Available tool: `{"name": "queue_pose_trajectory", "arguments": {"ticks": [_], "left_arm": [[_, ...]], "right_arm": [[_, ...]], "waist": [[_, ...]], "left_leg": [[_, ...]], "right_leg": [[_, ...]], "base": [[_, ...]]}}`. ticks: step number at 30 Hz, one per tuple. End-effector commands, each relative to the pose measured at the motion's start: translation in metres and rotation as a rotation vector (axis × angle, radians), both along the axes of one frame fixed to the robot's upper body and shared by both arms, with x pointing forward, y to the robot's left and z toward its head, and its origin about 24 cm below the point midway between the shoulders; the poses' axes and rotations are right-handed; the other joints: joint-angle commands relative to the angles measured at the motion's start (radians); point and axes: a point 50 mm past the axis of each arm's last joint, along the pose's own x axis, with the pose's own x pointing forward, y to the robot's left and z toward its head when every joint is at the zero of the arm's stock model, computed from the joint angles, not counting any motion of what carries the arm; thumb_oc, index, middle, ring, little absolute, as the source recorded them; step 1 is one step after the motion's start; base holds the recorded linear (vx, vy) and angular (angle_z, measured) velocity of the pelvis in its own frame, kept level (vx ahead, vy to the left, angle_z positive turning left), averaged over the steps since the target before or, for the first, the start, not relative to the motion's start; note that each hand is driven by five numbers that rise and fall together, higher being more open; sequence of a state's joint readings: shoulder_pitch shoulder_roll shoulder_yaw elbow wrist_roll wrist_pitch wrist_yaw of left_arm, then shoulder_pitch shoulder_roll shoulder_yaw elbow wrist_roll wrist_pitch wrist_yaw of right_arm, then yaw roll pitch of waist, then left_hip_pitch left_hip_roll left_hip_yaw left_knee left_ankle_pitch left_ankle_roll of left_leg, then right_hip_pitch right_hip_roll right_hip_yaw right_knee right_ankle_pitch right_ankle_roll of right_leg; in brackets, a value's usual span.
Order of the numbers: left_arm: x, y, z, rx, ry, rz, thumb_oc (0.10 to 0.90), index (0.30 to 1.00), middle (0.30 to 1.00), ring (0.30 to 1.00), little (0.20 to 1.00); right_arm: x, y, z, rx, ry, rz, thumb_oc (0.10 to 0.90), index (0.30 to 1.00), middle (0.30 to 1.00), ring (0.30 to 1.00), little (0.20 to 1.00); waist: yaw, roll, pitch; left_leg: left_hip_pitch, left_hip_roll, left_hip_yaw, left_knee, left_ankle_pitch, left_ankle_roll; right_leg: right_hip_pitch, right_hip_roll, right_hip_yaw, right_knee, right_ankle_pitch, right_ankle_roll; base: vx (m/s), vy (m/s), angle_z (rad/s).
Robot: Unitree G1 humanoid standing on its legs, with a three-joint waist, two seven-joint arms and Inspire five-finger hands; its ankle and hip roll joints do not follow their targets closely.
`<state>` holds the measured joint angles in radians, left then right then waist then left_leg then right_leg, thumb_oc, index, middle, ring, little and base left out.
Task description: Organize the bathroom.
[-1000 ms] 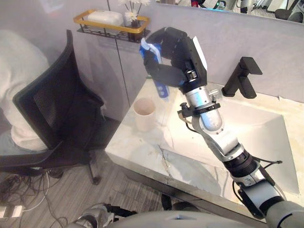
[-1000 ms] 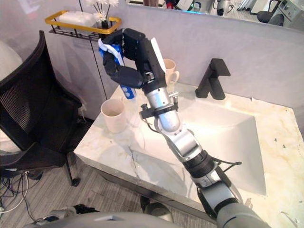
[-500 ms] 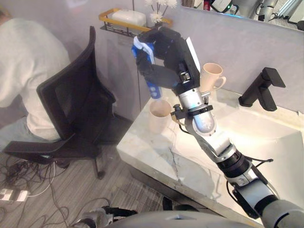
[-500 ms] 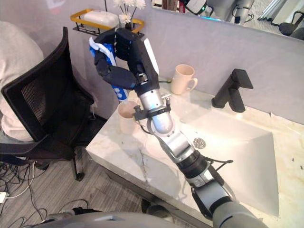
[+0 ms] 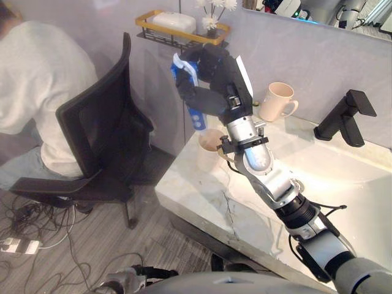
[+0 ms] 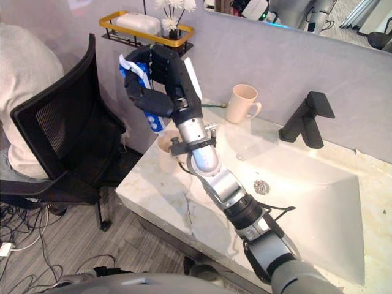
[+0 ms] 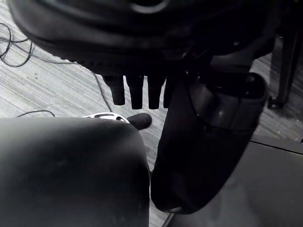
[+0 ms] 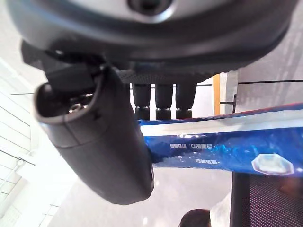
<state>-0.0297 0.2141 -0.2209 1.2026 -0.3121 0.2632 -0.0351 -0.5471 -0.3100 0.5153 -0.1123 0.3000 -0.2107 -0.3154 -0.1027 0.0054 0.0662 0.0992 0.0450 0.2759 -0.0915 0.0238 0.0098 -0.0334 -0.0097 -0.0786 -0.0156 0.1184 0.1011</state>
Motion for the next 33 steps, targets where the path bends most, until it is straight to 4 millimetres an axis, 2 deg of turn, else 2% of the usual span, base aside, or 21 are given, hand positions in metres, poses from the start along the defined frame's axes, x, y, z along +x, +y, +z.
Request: {"name": "queue_pose_trajectory", "arguments": {"ticks": [1,5,19,33], "left_arm": [[-0.018,0.028,0.003,0.080,0.098,-0.062,0.800,0.900,0.900,0.900,0.900],[-0.018,0.028,0.003,0.076,0.106,-0.076,0.800,0.900,0.900,0.900,0.900],[-0.015,0.023,0.002,0.079,0.105,-0.082,0.800,0.900,0.900,0.900,0.900],[-0.018,0.023,0.002,0.080,0.110,-0.082,0.800,0.900,0.900,0.900,0.900]], "right_arm": [[-0.013,0.003,0.071,0.196,-0.323,0.058,0.400,0.300,0.300,0.300,0.300],[-0.013,0.001,0.072,0.182,-0.322,0.051,0.400,0.300,0.300,0.300,0.300],[-0.011,0.002,0.051,0.194,-0.235,0.082,0.400,0.300,0.300,0.300,0.300],[-0.012,0.003,0.045,0.211,-0.211,0.079,0.400,0.300,0.300,0.300,0.300]], "waist": [[0.007,0.003,-0.030],[0.002,0.002,-0.032],[-0.016,0.007,-0.023],[-0.017,0.014,-0.008]], "left_leg": [[0.032,-0.041,0.044,0.015,-0.093,0.032],[0.030,-0.042,0.047,0.019,-0.094,0.034],[0.022,-0.043,0.053,0.044,-0.106,0.043],[0.010,-0.049,0.046,0.069,-0.115,0.048]], "right_leg": [[-0.061,-0.089,0.025,0.109,-0.066,0.096],[-0.060,-0.087,0.027,0.109,-0.068,0.095],[-0.076,-0.086,0.040,0.136,-0.083,0.091],[-0.095,-0.097,0.042,0.163,-0.083,0.085]], "base": [[0.00,0.000,0.00],[0.03,-0.012,0.01],[0.01,0.001,-0.01],[0.00,0.000,0.00]]}}
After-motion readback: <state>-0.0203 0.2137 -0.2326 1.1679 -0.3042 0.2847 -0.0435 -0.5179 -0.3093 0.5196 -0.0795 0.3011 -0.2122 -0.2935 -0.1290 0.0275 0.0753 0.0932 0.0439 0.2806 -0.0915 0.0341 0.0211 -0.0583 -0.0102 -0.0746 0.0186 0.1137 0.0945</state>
